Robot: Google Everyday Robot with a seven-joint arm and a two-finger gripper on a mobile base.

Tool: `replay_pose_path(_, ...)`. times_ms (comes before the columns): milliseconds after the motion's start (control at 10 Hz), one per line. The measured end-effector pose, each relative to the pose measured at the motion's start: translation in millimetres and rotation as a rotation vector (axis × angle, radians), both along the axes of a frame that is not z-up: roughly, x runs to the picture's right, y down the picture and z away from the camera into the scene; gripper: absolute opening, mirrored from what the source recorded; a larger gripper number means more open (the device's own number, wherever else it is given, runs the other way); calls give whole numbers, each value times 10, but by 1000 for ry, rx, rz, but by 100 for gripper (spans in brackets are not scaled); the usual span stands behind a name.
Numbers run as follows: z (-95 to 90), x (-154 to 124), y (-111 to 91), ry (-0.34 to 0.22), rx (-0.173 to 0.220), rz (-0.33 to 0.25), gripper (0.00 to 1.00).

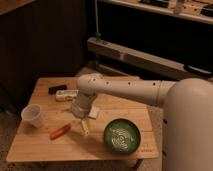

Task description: Place the pepper in the ceramic cup

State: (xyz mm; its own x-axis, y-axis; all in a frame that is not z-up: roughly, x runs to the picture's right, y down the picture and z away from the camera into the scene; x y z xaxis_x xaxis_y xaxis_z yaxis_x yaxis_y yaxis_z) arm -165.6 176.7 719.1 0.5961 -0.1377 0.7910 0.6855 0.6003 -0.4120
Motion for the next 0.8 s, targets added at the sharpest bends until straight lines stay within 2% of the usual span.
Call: replay_pose_path(800,-8,-13,14,-11,-14,-5,100)
